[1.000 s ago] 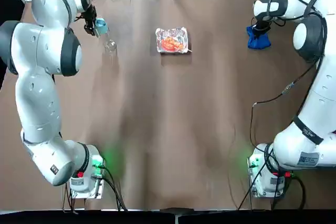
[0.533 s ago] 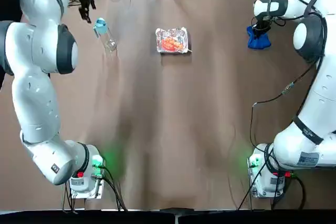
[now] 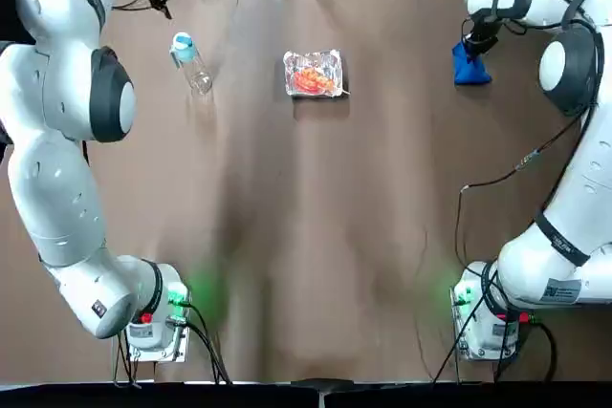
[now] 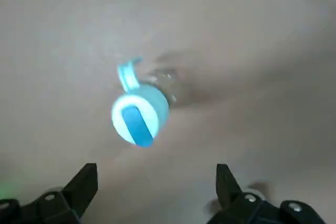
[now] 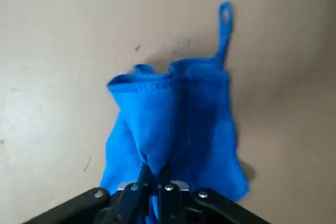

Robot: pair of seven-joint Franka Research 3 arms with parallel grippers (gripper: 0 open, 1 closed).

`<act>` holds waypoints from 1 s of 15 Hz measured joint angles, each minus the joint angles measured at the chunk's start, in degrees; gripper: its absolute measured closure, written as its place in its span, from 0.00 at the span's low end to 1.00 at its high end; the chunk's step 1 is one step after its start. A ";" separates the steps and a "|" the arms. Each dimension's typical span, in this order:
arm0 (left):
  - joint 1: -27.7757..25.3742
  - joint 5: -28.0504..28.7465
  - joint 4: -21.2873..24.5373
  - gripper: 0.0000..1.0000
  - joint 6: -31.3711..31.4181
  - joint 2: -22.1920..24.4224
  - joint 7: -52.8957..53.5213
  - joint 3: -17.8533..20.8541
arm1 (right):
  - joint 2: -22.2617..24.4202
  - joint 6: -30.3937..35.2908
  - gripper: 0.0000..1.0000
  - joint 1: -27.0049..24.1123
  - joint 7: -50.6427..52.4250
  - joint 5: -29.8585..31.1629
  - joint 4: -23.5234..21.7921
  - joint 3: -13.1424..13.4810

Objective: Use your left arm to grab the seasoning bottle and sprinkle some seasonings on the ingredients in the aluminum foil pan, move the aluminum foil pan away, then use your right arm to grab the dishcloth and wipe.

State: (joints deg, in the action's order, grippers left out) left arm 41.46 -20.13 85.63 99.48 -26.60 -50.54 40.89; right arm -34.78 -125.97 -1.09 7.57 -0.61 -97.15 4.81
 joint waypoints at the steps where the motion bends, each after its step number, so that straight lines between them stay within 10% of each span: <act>1: 0.97 0.00 0.02 0.00 -0.04 -0.01 4.75 -0.76 | 1.21 1.97 0.93 0.11 -0.16 -0.02 0.10 -0.04; 7: 2.67 0.00 0.33 0.00 0.44 -0.51 25.74 -7.63 | 6.35 9.59 0.93 3.75 -6.79 -0.10 0.41 -0.32; 15: 2.80 -0.69 0.70 0.01 11.93 -7.53 26.88 -18.13 | 7.88 12.58 0.93 10.99 -17.05 -0.32 1.14 -0.63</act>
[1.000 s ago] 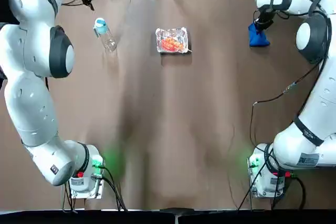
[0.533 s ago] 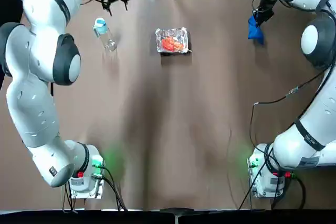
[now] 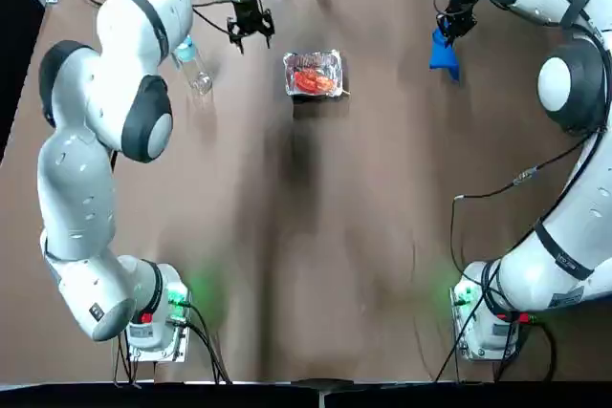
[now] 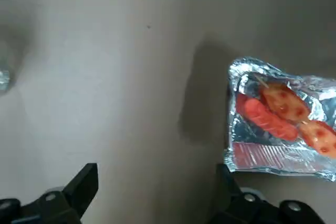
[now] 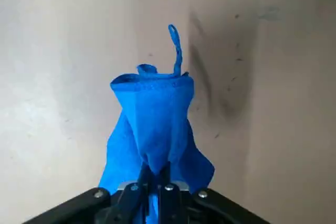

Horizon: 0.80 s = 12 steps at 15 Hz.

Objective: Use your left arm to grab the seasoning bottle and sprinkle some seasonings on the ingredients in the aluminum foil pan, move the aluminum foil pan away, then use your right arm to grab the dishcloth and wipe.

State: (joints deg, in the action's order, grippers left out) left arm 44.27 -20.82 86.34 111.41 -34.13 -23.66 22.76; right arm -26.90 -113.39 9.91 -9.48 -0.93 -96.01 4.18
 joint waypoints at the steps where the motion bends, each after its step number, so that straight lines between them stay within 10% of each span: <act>1: 0.06 -0.21 -0.01 0.01 0.84 -0.64 -0.30 -0.99 | 0.02 0.41 0.93 0.49 -0.25 -0.35 0.21 -0.01; 12: 2.45 -0.40 0.04 0.06 18.74 -10.99 -6.38 -5.32 | 0.04 1.10 0.93 0.72 -0.42 -0.95 0.53 0.17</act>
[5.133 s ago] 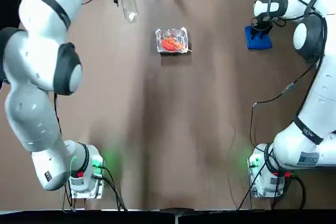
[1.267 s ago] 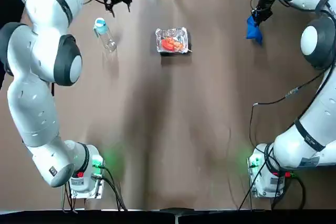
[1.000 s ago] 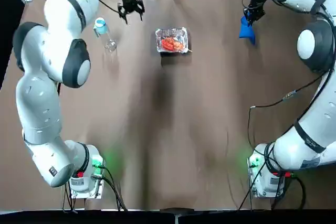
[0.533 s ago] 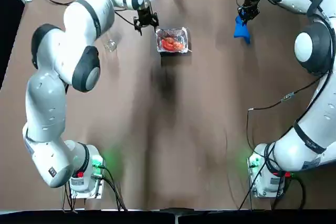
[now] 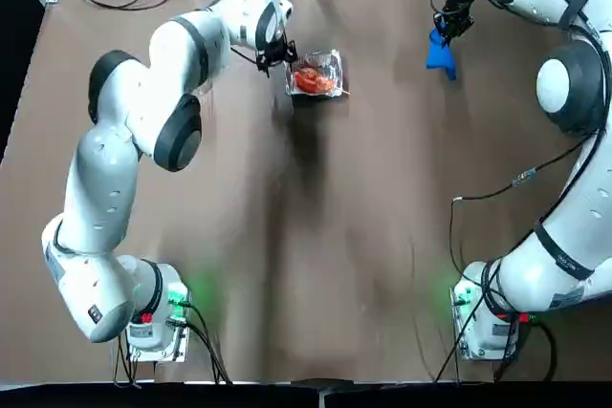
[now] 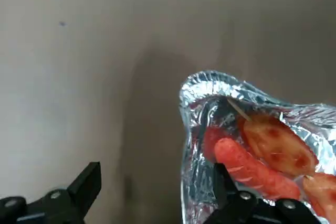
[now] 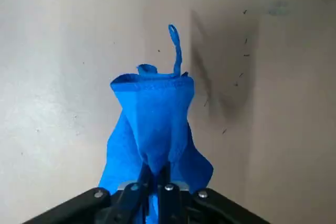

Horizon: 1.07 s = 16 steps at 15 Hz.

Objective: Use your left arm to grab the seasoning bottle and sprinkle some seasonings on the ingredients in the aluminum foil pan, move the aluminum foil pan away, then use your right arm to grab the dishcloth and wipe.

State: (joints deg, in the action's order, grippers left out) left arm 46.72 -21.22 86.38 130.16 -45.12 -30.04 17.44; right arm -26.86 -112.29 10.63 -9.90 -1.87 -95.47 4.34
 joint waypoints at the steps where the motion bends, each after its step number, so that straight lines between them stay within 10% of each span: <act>1: 0.02 -0.01 -0.01 0.06 0.50 -0.48 -0.16 -0.53 | 0.00 0.01 0.93 0.00 0.00 -0.02 0.00 -0.01; 5: 0.07 -0.01 -0.13 0.11 0.69 -0.77 -0.28 -1.64 | 0.00 0.11 0.93 0.21 -0.09 -0.34 0.00 -0.22; 14: 0.06 -0.03 -0.53 0.93 0.67 -0.76 -0.88 -1.87 | 0.00 0.14 0.93 3.23 -7.23 -3.71 0.65 -0.44; 16: 0.05 -0.03 -0.53 0.98 0.67 -0.77 -0.88 -1.87 | 0.00 0.12 0.93 4.37 -9.87 -3.72 1.22 -0.46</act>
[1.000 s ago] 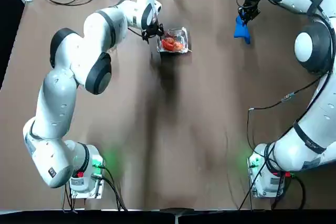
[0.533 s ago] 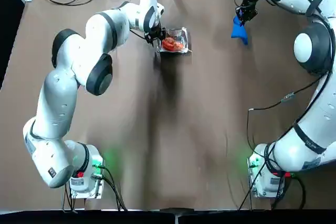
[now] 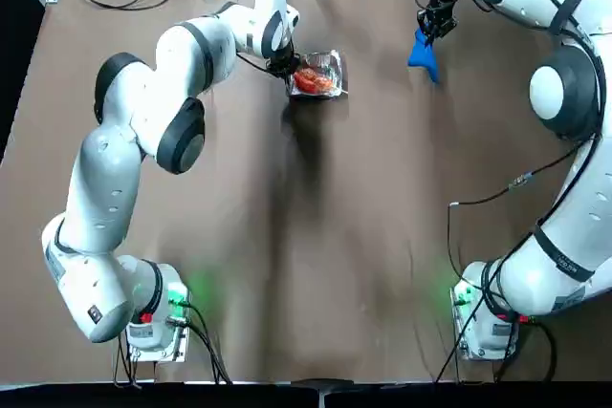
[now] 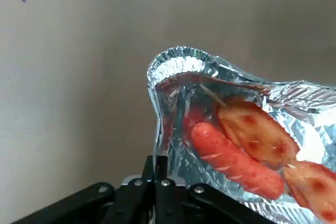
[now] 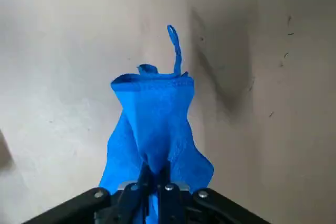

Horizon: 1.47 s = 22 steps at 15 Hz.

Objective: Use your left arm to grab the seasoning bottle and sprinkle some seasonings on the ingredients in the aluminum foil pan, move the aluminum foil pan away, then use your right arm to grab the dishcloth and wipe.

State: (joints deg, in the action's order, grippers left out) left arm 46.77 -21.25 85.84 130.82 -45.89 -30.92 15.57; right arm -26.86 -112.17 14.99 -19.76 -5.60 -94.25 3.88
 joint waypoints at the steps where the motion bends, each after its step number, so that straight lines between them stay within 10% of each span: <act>1: 0.00 0.00 0.00 0.98 0.00 0.00 0.00 0.00 | 0.00 0.00 0.93 0.27 -0.67 0.00 0.15 0.00; 11: -0.31 0.00 3.23 0.98 -0.48 4.18 2.04 -0.94 | -0.42 -0.46 0.93 5.10 -13.68 -0.02 0.94 -0.13; 22: -0.09 0.01 32.82 0.98 -1.03 27.81 4.58 -12.44 | -8.88 -3.50 0.93 14.30 -34.42 -0.02 7.31 -0.25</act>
State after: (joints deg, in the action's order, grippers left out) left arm 46.68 -21.24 118.66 129.79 -18.08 -26.33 3.13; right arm -35.74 -115.67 29.29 -54.19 -5.62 -86.94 3.63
